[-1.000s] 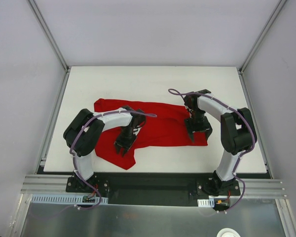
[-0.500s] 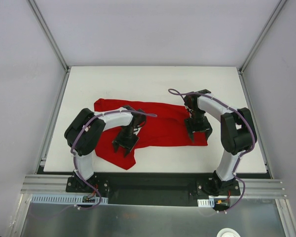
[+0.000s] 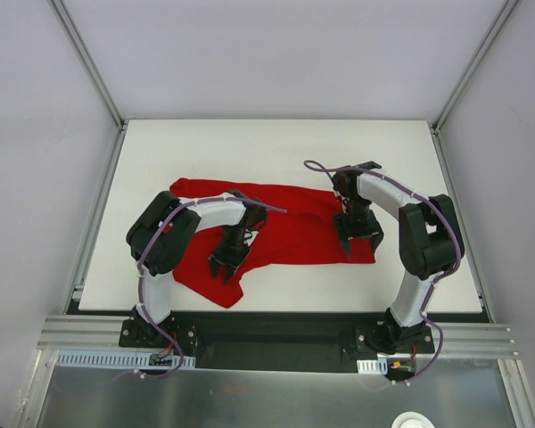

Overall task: Fold and stack the t-shirts
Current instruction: Fold the flattened tshirt in 1/3 of the way, then grap the side of the flattened tshirt closest away from the robot with both arms

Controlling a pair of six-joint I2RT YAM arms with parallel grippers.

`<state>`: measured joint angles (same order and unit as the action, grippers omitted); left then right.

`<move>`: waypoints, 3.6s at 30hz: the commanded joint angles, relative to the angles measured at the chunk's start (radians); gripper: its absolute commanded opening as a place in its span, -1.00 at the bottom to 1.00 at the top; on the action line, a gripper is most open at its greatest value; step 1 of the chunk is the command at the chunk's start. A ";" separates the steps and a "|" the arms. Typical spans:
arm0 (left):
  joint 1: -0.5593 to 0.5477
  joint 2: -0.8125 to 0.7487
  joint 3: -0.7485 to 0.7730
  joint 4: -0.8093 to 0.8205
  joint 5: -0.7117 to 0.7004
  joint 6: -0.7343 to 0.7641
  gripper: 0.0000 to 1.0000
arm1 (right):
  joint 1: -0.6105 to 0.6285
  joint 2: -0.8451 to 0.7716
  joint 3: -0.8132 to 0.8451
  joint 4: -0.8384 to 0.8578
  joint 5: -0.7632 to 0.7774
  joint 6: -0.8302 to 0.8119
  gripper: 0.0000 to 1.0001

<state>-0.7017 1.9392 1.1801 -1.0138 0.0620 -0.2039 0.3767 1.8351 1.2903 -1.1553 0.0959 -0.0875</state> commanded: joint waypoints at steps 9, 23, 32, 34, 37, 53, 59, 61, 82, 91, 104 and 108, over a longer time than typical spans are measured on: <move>-0.010 -0.005 0.004 -0.034 -0.039 -0.012 -1.00 | -0.001 -0.013 0.030 -0.020 -0.024 -0.012 0.35; -0.009 -0.103 0.033 -0.109 -0.142 -0.081 -1.00 | 0.001 0.088 0.122 -0.018 0.004 -0.017 0.34; -0.009 -0.102 0.058 -0.135 -0.172 -0.089 -1.00 | -0.004 0.234 0.290 -0.110 0.146 0.017 0.32; -0.009 -0.100 0.062 -0.143 -0.185 -0.091 -1.00 | -0.016 0.221 0.262 -0.110 0.160 0.023 0.30; -0.009 -0.100 0.062 -0.144 -0.183 -0.092 -1.00 | -0.050 0.188 0.199 -0.103 0.183 0.031 0.26; -0.009 -0.080 0.093 -0.157 -0.209 -0.061 -1.00 | -0.127 0.248 0.184 -0.084 0.113 0.023 -0.13; -0.009 -0.083 0.089 -0.160 -0.218 -0.066 -1.00 | -0.114 0.247 0.228 -0.098 0.102 0.015 -0.12; -0.009 -0.080 0.089 -0.161 -0.218 -0.066 -1.00 | -0.110 0.248 0.227 -0.092 0.099 0.014 -0.09; -0.007 -0.071 0.099 -0.163 -0.229 -0.058 -1.00 | -0.042 0.348 0.254 -0.087 0.048 0.002 -0.64; -0.007 -0.071 0.107 -0.175 -0.241 -0.061 -1.00 | -0.041 0.277 0.247 -0.109 0.031 0.002 -0.99; 0.013 -0.063 0.154 -0.266 -0.277 -0.137 -1.00 | -0.042 0.010 0.153 -0.168 -0.024 0.015 -0.99; 0.013 -0.054 0.136 -0.275 -0.271 -0.147 -1.00 | -0.036 -0.048 0.077 -0.184 -0.057 0.023 -0.99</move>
<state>-0.6983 1.8790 1.3140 -1.2224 -0.1921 -0.3191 0.3317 1.8400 1.4155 -1.2663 0.0834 -0.0822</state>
